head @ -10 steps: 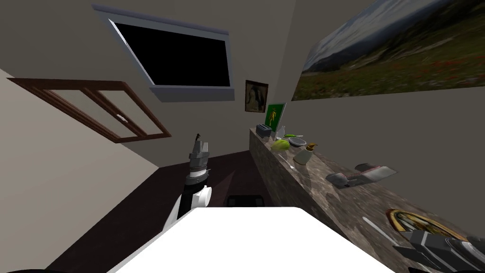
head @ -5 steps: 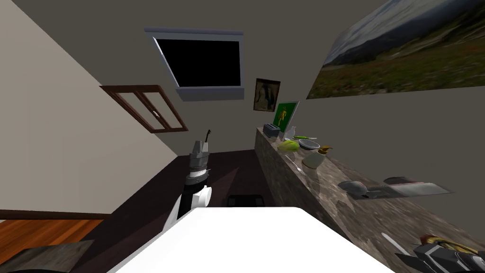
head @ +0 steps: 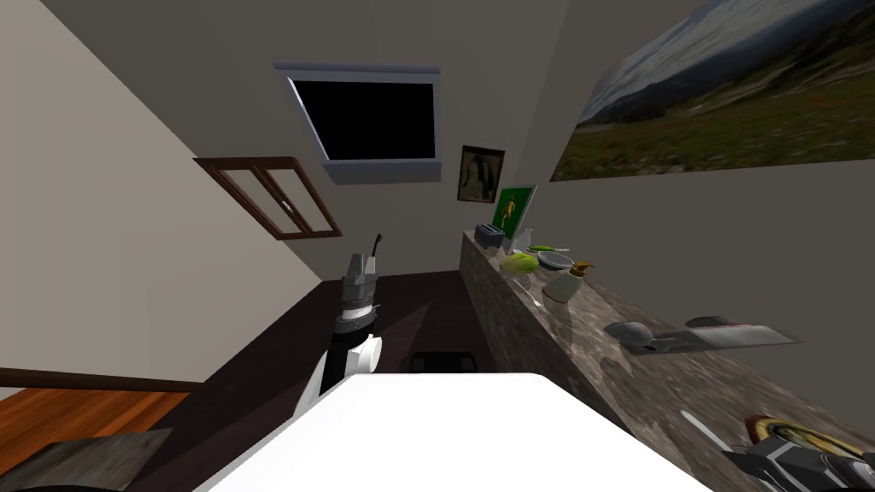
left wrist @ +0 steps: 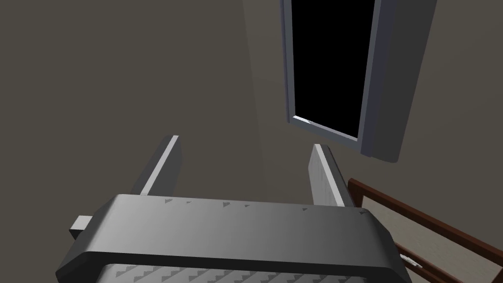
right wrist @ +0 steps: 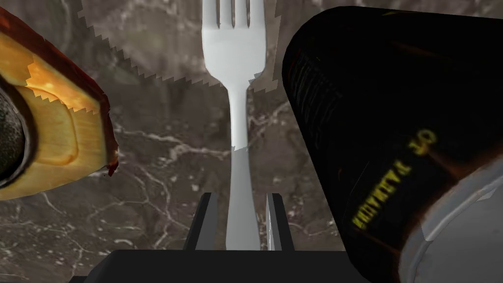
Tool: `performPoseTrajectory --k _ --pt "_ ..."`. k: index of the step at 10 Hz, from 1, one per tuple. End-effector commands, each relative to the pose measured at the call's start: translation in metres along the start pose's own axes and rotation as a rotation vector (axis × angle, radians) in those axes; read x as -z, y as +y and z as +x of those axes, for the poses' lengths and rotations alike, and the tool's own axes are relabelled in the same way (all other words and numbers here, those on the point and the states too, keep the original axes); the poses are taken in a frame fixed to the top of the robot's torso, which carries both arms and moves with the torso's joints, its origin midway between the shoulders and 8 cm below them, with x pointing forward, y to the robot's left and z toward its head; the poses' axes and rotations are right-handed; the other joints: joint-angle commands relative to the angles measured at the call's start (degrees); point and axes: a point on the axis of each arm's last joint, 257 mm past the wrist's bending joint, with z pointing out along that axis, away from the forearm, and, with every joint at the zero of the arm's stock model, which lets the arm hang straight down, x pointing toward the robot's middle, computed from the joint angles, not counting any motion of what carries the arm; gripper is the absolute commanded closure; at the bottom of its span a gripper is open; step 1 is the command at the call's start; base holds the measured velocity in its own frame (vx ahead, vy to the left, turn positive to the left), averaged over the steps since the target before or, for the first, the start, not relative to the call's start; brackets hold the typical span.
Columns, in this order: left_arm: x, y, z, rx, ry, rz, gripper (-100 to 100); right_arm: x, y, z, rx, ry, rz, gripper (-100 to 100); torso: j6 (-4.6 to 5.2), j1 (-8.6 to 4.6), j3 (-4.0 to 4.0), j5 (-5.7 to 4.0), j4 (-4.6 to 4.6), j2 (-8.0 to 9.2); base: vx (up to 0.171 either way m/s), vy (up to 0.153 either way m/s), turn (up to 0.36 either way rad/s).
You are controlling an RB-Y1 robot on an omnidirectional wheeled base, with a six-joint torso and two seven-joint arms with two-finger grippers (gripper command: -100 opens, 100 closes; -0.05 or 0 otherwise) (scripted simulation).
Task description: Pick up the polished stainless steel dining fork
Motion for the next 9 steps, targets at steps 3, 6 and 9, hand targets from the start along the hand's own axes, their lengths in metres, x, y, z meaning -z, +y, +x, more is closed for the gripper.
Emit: performPoseTrajectory --k 3,6,9 --pt "0.0 0.0 0.0 0.0 0.0 0.0 0 0.003 0.0 -0.005 0.025 -0.002 -0.002 100 0.0 0.0 -0.01 0.01 0.0 -0.01 0.023 -0.001 -0.079" --pt "0.0 0.0 0.0 0.0 0.0 0.0 0 0.014 -0.002 -0.019 0.094 -0.006 -0.01 100 0.17 0.13 -0.18 0.06 -0.08 -0.3 0.114 0.012 -0.299" --pt "0.0 0.0 0.0 0.0 0.0 0.0 0 0.016 -0.002 -0.02 0.107 -0.005 -0.012 0 0.04 0.08 -0.15 0.05 -0.07 -0.24 0.07 0.003 -0.099"
